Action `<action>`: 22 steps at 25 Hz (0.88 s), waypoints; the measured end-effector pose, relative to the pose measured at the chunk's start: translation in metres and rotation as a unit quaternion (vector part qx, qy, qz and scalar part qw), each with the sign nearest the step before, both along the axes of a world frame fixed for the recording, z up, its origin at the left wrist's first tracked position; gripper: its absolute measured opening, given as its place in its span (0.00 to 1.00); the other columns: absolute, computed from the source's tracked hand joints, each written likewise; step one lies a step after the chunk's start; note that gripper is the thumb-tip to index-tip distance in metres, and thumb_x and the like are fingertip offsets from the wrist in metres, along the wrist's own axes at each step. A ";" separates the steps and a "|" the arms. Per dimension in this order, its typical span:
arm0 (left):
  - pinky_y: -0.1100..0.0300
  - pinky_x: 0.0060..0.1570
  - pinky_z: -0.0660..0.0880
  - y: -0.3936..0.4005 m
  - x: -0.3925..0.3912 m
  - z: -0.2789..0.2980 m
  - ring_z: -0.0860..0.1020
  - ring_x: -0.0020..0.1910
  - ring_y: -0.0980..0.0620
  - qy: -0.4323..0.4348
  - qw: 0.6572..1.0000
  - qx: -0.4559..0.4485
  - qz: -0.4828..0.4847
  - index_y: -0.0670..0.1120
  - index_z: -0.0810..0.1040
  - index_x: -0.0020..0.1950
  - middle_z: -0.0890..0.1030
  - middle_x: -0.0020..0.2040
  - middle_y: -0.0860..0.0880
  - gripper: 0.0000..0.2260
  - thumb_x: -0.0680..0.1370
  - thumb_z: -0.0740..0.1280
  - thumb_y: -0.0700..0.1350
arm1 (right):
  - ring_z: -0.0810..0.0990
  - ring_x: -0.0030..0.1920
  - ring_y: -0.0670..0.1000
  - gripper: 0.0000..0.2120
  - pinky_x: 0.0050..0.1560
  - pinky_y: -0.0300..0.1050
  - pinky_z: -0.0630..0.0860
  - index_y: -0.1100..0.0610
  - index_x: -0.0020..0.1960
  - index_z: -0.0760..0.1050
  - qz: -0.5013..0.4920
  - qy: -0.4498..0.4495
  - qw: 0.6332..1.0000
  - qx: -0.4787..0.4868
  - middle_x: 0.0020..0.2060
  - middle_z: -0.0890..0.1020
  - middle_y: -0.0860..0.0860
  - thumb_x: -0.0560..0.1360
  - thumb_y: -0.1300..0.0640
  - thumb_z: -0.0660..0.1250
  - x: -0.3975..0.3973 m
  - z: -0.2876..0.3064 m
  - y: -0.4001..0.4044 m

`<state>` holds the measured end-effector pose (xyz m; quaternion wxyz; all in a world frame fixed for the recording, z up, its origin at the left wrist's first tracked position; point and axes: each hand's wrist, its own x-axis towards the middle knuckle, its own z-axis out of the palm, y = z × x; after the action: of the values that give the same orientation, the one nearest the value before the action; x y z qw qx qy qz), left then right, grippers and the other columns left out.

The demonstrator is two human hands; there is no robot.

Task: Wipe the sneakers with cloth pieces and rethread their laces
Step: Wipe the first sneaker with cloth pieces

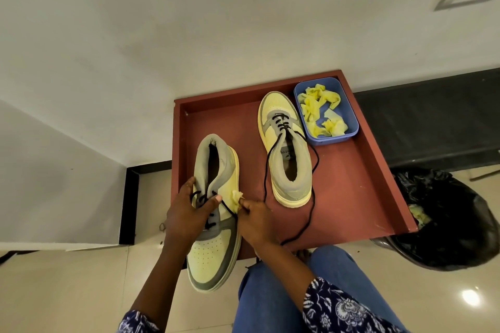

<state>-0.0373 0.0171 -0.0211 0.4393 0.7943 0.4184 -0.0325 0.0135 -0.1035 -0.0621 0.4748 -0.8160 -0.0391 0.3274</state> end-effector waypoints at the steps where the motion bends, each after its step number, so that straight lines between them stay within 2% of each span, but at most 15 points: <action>1: 0.45 0.61 0.73 -0.001 0.000 0.000 0.75 0.62 0.45 0.006 1.000 0.013 -0.001 0.51 0.62 0.72 0.74 0.66 0.48 0.32 0.71 0.71 0.54 | 0.78 0.56 0.55 0.16 0.51 0.38 0.71 0.58 0.63 0.75 -0.012 0.009 1.000 0.004 0.58 0.80 0.55 0.77 0.62 0.58 0.004 -0.002 0.003; 5: 0.47 0.61 0.73 0.001 -0.002 -0.001 0.75 0.61 0.45 0.008 1.000 0.023 -0.004 0.49 0.62 0.72 0.75 0.65 0.47 0.30 0.73 0.70 0.49 | 0.79 0.52 0.54 0.17 0.52 0.46 0.75 0.57 0.57 0.79 -0.051 0.025 0.998 0.014 0.51 0.82 0.51 0.74 0.65 0.57 0.024 -0.002 0.021; 7: 0.47 0.60 0.74 0.003 -0.003 -0.001 0.76 0.59 0.46 0.006 1.000 0.017 -0.007 0.50 0.63 0.72 0.76 0.63 0.47 0.30 0.72 0.71 0.48 | 0.79 0.53 0.56 0.17 0.53 0.49 0.76 0.56 0.57 0.79 -0.072 0.022 0.997 0.009 0.53 0.82 0.53 0.73 0.66 0.57 0.036 0.004 0.028; 10: 0.46 0.57 0.76 0.004 -0.003 -0.002 0.78 0.55 0.47 0.006 1.000 0.013 -0.011 0.51 0.65 0.71 0.77 0.61 0.48 0.30 0.72 0.72 0.48 | 0.79 0.54 0.56 0.16 0.52 0.45 0.75 0.55 0.58 0.79 -0.078 0.012 0.997 0.001 0.54 0.82 0.53 0.74 0.64 0.59 0.056 0.012 0.036; 14: 0.47 0.56 0.77 0.005 -0.003 -0.002 0.78 0.56 0.47 0.003 1.000 0.015 -0.014 0.51 0.65 0.71 0.77 0.61 0.48 0.29 0.72 0.72 0.48 | 0.77 0.60 0.55 0.16 0.60 0.46 0.74 0.58 0.62 0.76 -0.081 0.005 0.996 0.023 0.60 0.79 0.54 0.75 0.64 0.61 0.079 0.011 0.048; 18: 0.47 0.57 0.77 0.005 -0.004 -0.002 0.78 0.56 0.48 -0.006 1.000 0.015 -0.013 0.50 0.65 0.70 0.77 0.61 0.48 0.29 0.71 0.72 0.47 | 0.75 0.62 0.55 0.19 0.62 0.46 0.72 0.58 0.64 0.73 -0.062 -0.021 0.996 0.060 0.61 0.78 0.55 0.75 0.67 0.58 0.080 0.009 0.051; 20: 0.47 0.56 0.77 0.005 -0.003 -0.002 0.78 0.55 0.48 -0.008 1.000 0.015 -0.014 0.50 0.66 0.70 0.78 0.60 0.48 0.29 0.72 0.72 0.46 | 0.75 0.61 0.54 0.19 0.61 0.43 0.71 0.57 0.65 0.73 -0.044 -0.058 0.995 0.071 0.60 0.78 0.55 0.76 0.67 0.58 0.070 0.007 0.047; 22: 0.48 0.56 0.77 0.005 -0.003 -0.002 0.78 0.55 0.48 -0.009 1.000 0.020 -0.019 0.50 0.66 0.70 0.78 0.60 0.48 0.29 0.72 0.72 0.46 | 0.75 0.58 0.52 0.19 0.56 0.38 0.69 0.56 0.65 0.73 -0.032 -0.104 0.992 0.069 0.57 0.77 0.54 0.76 0.66 0.58 0.052 0.004 0.039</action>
<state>-0.0403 0.0225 -0.0235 0.4266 0.8108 0.3999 -0.0250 0.0656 -0.0643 -0.0577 0.5339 -0.8115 -0.0843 0.2219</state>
